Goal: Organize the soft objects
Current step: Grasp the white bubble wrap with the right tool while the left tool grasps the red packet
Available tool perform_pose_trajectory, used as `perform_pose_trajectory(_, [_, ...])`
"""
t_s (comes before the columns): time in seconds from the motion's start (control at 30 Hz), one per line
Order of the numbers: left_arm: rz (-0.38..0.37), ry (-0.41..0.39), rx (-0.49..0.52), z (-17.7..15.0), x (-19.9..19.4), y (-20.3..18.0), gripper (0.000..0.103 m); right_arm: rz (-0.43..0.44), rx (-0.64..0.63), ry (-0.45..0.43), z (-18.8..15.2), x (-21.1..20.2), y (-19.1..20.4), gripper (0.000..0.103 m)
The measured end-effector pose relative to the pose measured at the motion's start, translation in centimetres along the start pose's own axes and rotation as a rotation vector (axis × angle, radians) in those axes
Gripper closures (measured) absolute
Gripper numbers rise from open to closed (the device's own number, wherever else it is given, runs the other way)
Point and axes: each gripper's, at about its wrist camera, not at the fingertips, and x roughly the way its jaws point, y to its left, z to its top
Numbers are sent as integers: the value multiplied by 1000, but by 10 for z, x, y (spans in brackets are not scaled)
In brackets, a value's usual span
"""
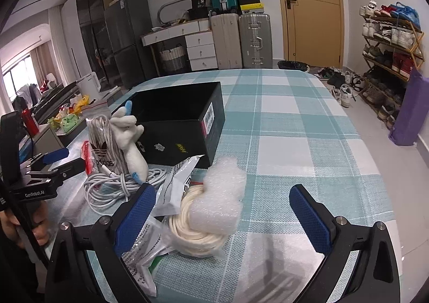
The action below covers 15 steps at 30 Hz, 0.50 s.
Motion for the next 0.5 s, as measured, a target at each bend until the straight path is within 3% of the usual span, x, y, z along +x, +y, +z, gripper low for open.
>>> perform_pose_trajectory(0.43, [-60, 29, 10, -1, 3, -2, 0, 3, 52, 98, 0, 28, -11, 31])
perform_pose_trajectory(0.5, [-64, 32, 21, -1, 4, -4, 0, 7, 55, 107, -1, 30, -11, 41])
